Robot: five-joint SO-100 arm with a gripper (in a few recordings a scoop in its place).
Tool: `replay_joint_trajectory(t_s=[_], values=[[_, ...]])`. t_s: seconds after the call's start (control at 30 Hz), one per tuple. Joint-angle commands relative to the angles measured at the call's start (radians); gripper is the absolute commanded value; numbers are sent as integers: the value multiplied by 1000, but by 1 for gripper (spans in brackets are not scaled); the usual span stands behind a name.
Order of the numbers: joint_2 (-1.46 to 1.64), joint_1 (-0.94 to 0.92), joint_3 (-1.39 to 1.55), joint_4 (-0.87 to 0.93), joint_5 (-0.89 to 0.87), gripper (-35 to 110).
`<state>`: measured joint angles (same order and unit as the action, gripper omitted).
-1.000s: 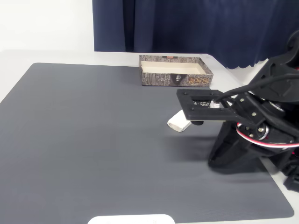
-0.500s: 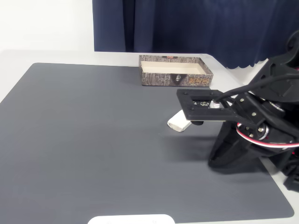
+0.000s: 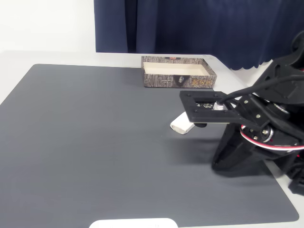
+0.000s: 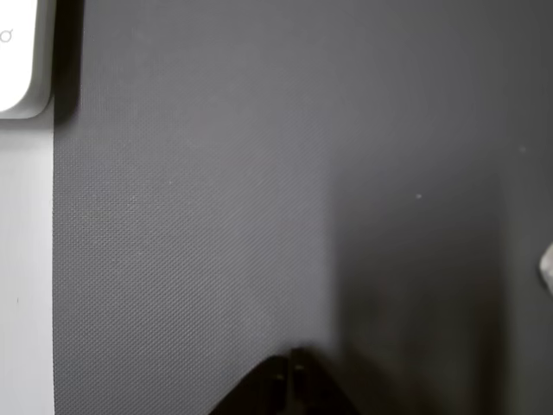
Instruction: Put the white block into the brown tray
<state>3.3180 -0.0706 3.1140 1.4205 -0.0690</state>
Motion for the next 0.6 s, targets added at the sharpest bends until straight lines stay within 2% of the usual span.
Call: replay_joint_trajectory(t_s=[0.0,0.23,0.4,0.57], values=[[-5,-17,0,77,-34,0],[-11,-20,0,75,-35,0],[-71,-28,-31,37,-127,0],[-213,-89,-167,-14,-29,0]])
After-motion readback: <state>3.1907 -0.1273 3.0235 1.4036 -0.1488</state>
